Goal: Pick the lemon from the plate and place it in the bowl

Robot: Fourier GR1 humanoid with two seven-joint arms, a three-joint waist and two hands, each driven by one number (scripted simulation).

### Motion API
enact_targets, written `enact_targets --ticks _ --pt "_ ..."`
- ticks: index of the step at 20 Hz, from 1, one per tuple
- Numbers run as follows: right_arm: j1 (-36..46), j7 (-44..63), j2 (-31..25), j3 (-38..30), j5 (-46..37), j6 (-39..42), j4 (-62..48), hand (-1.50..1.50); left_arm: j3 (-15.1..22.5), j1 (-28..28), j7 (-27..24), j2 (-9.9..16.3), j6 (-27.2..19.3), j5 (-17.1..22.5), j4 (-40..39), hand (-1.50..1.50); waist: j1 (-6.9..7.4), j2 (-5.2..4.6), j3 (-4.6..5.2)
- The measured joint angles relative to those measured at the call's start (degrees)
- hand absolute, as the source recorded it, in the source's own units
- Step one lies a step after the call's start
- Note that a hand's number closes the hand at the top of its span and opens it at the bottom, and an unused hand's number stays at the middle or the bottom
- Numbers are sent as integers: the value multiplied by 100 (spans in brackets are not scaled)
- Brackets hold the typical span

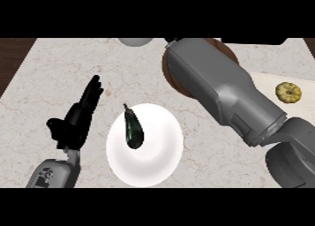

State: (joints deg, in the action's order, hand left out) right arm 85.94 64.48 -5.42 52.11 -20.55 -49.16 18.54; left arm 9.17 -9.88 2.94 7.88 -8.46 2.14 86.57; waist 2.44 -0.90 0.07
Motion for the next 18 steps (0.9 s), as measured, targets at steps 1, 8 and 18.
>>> enact_targets --ticks 1,8,18 --pt "-88 -112 -13 -19 12 8 -80 150 -14 -2 -2 13 21 9 1 0 -1 -2 -1" --pt "-640 -930 -201 -247 103 170 -584 150 -64 -73 112 18 58 15 49 0 -3 -12 -6" --pt "-1706 -2717 -569 -1393 1071 442 -329 -150 -77 47 88 -6 82 -17 145 0 -15 -12 -17"
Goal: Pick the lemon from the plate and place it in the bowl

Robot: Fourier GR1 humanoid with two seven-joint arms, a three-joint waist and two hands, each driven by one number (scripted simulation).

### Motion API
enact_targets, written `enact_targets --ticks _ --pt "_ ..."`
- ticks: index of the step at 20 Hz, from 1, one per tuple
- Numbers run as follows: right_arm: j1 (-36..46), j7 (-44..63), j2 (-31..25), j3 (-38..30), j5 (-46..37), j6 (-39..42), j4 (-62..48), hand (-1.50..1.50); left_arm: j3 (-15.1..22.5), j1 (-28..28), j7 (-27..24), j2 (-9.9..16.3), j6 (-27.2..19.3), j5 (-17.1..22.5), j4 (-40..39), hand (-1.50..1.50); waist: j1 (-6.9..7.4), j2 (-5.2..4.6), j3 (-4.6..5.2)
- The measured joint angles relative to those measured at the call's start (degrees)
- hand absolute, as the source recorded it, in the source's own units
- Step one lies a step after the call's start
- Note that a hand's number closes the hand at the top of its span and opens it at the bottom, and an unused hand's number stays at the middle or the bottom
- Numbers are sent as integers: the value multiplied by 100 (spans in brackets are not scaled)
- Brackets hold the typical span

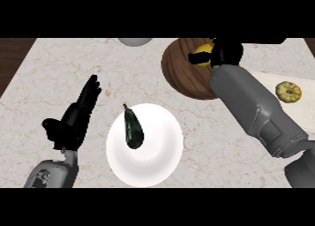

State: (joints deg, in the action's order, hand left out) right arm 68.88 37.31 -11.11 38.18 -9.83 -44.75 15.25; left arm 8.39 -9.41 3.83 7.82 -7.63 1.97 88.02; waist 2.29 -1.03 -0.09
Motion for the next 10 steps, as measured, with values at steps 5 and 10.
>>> enact_targets --ticks 5,10 --pt "-326 -1129 43 -565 396 -72 243 -150 -2 83 3 -12 18 -16 67 0 -2 7 -1" --pt "-479 -2149 -37 -1062 595 -597 524 -150 -56 -1 79 -30 1 -38 -1 0 -53 27 0"
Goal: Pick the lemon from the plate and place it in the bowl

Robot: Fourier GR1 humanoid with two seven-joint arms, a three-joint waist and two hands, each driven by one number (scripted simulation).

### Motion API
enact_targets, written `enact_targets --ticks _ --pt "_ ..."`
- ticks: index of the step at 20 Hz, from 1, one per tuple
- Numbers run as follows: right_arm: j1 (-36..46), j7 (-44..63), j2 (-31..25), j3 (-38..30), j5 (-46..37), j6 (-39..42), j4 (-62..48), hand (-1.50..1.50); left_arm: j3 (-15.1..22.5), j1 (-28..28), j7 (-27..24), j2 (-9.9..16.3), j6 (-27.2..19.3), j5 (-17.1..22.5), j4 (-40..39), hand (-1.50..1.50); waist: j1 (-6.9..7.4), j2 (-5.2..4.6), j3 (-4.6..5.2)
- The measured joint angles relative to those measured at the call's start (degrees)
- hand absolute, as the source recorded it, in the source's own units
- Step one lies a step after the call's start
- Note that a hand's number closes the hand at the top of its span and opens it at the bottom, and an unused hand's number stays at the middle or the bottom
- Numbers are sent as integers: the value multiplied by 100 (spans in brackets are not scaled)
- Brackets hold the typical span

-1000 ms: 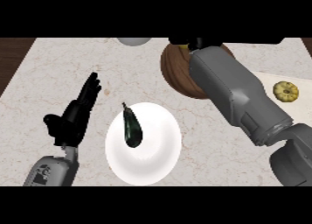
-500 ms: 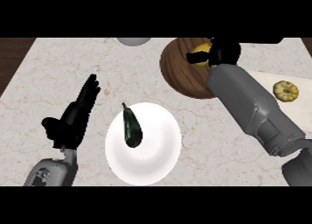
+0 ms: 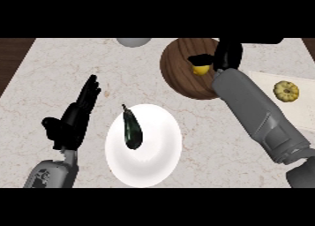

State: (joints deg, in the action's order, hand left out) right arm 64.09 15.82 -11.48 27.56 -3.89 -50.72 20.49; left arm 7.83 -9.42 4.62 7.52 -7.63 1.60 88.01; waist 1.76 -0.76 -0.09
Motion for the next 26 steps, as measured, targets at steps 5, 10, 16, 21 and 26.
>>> enact_targets --ticks 5,10,16,21,26 --pt "21 -413 10 -486 147 -339 240 -150 -23 98 -57 -52 -6 -17 17 0 -57 38 5" --pt "-411 -703 -144 -945 399 -319 913 -150 -106 130 -67 -38 -17 -65 8 0 -146 72 8" --pt "-1262 -693 -434 -1196 672 -5 2359 -150 -144 289 -132 -51 -20 -121 28 0 -248 111 10" --pt "-2234 -666 -559 -1153 646 161 3710 -150 -161 306 -118 -104 4 -146 55 0 -250 110 11" --pt "-3067 -606 -560 -1081 403 309 4601 -150 -251 127 -67 -112 69 -190 -30 0 -219 95 11"
